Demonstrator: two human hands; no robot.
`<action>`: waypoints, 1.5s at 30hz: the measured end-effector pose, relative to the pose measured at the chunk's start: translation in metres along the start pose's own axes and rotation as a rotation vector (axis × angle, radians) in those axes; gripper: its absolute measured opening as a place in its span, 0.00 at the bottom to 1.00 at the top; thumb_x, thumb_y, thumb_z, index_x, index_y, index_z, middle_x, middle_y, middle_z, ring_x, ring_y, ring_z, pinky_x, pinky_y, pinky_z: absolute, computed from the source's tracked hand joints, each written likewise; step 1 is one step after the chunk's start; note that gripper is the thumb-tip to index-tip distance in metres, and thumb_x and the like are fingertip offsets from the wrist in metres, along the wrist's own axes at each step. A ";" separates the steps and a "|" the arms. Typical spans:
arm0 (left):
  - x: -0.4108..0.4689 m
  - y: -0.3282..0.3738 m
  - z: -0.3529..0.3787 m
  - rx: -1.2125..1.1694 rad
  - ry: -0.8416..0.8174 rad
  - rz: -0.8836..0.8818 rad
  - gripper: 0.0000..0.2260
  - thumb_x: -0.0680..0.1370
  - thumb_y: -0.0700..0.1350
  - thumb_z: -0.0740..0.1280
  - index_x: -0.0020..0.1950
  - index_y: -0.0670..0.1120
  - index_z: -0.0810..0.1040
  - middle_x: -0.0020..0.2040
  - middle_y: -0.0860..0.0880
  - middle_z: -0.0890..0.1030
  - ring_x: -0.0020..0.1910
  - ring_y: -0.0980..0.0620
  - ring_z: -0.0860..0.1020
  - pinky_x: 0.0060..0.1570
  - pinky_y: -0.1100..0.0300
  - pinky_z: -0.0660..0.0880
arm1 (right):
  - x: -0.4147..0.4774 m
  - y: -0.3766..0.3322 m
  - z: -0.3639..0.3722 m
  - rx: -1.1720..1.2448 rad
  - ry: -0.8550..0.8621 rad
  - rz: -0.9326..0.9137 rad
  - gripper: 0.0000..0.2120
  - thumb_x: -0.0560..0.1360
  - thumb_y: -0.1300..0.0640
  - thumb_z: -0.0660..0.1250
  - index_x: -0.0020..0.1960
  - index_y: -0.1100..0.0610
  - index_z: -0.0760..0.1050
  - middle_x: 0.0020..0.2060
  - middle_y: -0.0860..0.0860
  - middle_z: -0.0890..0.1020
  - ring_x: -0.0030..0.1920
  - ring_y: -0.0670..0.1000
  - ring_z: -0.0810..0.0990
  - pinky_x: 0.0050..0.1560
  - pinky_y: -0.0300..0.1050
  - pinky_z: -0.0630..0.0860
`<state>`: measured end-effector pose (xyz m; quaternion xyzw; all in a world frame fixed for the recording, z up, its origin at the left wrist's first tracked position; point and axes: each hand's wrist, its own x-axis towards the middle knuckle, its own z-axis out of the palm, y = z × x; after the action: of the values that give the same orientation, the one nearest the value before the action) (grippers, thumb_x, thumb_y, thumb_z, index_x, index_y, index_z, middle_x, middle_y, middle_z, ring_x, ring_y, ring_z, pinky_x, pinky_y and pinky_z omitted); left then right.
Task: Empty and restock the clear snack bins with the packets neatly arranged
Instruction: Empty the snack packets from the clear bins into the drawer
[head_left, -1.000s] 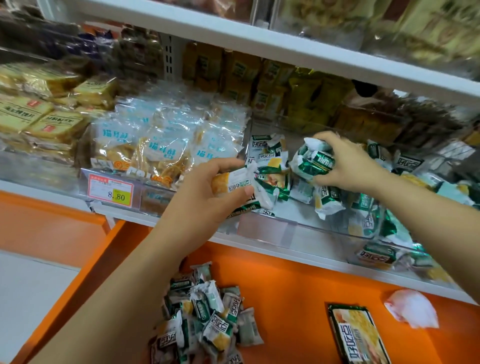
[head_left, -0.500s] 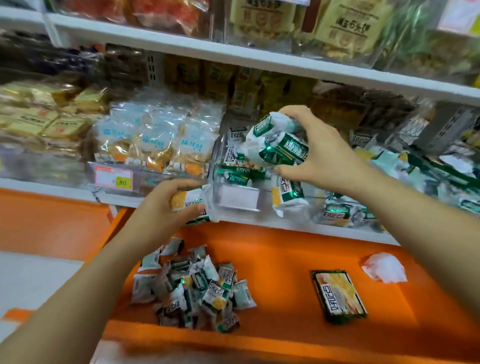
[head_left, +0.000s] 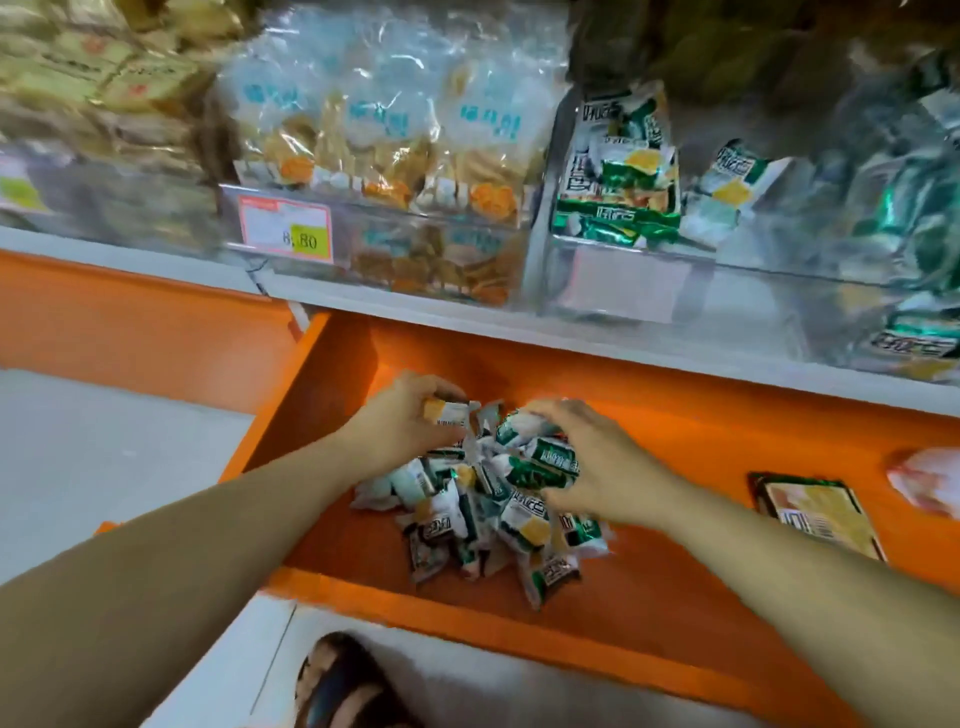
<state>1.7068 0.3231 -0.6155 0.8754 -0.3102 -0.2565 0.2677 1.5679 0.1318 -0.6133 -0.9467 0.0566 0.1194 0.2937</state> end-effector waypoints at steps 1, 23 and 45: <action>0.009 -0.008 0.005 -0.016 -0.021 -0.015 0.25 0.68 0.60 0.73 0.62 0.53 0.77 0.63 0.51 0.76 0.61 0.53 0.75 0.58 0.55 0.75 | 0.011 0.007 0.009 0.022 0.009 0.020 0.38 0.70 0.55 0.74 0.73 0.44 0.57 0.68 0.49 0.65 0.66 0.49 0.67 0.62 0.39 0.66; -0.041 0.113 -0.033 -0.169 0.137 0.271 0.10 0.79 0.45 0.66 0.54 0.61 0.74 0.49 0.64 0.78 0.47 0.68 0.77 0.40 0.74 0.73 | -0.056 -0.021 -0.094 0.150 0.125 -0.095 0.14 0.74 0.54 0.71 0.59 0.46 0.77 0.49 0.39 0.80 0.49 0.38 0.79 0.51 0.32 0.76; 0.006 0.126 -0.067 -0.179 0.533 0.354 0.11 0.79 0.42 0.65 0.58 0.55 0.76 0.49 0.63 0.73 0.43 0.67 0.75 0.41 0.75 0.70 | 0.093 -0.012 -0.201 -0.442 -0.069 -0.123 0.25 0.69 0.54 0.75 0.64 0.53 0.74 0.52 0.51 0.75 0.47 0.49 0.73 0.42 0.37 0.69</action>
<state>1.7013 0.2565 -0.4896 0.8173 -0.3526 0.0055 0.4557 1.6988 0.0238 -0.4709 -0.9850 -0.0390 0.1431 0.0878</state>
